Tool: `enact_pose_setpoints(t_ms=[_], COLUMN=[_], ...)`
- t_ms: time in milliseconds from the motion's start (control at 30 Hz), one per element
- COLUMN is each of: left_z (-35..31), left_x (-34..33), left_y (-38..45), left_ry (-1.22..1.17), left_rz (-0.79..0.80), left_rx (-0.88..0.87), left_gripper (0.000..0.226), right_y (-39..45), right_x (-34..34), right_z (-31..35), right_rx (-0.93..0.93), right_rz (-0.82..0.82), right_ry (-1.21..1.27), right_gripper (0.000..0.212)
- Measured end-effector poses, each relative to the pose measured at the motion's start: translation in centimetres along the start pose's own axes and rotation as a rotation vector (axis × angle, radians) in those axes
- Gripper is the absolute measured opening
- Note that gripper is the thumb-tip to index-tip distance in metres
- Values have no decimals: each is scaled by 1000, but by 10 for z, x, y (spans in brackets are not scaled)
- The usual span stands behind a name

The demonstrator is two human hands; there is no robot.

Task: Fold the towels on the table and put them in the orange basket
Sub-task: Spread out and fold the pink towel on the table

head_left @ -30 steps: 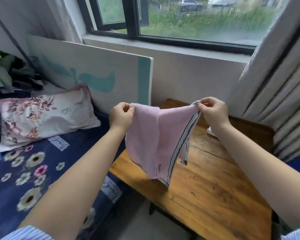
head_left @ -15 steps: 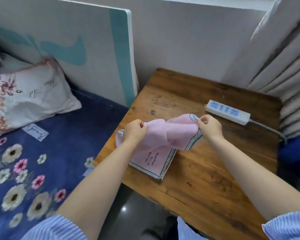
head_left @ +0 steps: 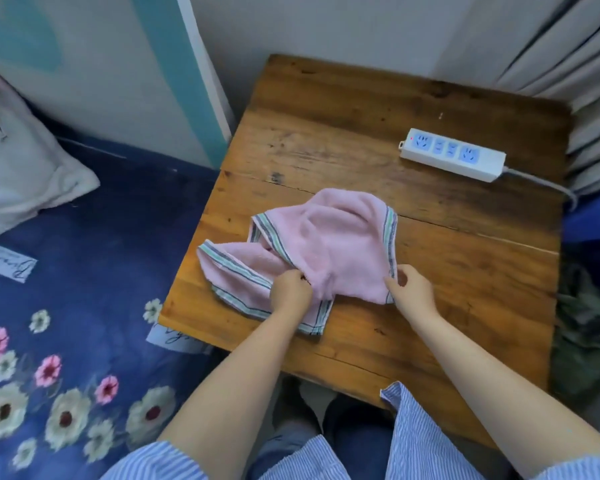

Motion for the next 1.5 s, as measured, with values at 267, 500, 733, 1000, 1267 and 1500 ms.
enact_pose_setpoints(t_ms=[267, 500, 733, 1000, 1267, 1500], left_z=[1, -6, 2, 3, -2, -45], left_x=[-15, -14, 54, 111, 160, 268], left_y=[17, 26, 42, 57, 50, 42], left_ry=[-415, -509, -465, 43, -247, -758], left_rz=[93, 102, -101, -48, -191, -413], left_rx=[90, 91, 7, -136, -117, -236], left_gripper=[34, 24, 39, 28, 23, 18], right_y=[-11, -19, -18, -4, -2, 9], right_x=[9, 17, 31, 62, 82, 162], right_z=[7, 5, 14, 53, 71, 172], right_rx=[4, -44, -77, -44, -122, 169], right_rz=[-220, -313, -360, -393, -377, -459], right_ry=[69, 129, 116, 12, 126, -4], right_gripper=[20, 21, 26, 30, 25, 25])
Point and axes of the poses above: each hand's wrist, its own y-axis towards the middle knuckle, its own x-axis out of the back of the hand, z = x × y, the point moved 7 cm from there along y, towards the middle knuckle, and after that the axes turned 3 degrees about y, right-handed, at the moved point
